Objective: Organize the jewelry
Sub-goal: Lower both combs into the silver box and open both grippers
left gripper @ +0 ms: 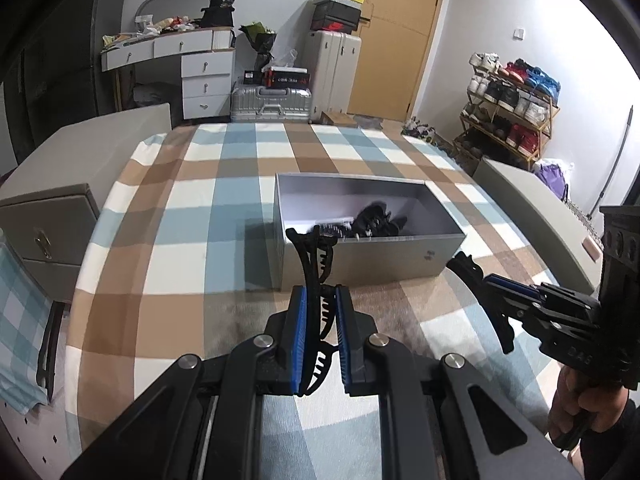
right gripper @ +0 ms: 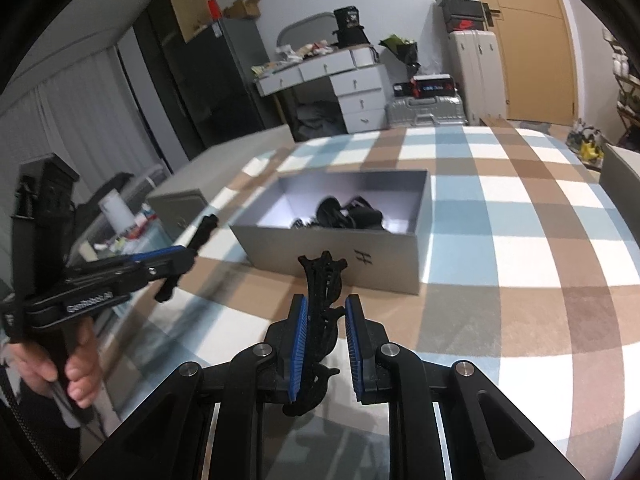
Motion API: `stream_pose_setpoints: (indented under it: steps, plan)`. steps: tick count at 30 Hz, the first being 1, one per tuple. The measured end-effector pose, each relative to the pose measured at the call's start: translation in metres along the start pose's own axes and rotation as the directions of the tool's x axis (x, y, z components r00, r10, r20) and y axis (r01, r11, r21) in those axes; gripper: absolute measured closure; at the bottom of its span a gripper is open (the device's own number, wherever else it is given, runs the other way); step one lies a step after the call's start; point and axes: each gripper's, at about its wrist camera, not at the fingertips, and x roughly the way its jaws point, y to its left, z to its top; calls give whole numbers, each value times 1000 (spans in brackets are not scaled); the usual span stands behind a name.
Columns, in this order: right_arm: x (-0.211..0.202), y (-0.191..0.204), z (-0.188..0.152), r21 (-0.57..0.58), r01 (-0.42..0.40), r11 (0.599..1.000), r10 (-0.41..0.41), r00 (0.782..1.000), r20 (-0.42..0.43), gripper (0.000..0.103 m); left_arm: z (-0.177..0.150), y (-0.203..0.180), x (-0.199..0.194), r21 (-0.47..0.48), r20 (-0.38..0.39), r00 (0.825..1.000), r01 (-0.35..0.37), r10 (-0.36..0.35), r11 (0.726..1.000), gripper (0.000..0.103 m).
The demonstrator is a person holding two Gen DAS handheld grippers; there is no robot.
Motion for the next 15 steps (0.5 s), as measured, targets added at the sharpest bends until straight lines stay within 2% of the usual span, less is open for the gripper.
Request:
stream_pose_setpoints:
  steps: [9, 15]
  plan:
    - [-9, -7, 26, 7, -52, 999, 51, 996, 70, 85, 25, -3, 6, 2, 34, 999, 18, -18, 1000, 94]
    - [0, -13, 47, -20, -57, 998, 59, 995, 85, 85, 40, -5, 23, -9, 17, 997, 69, -69, 998, 94]
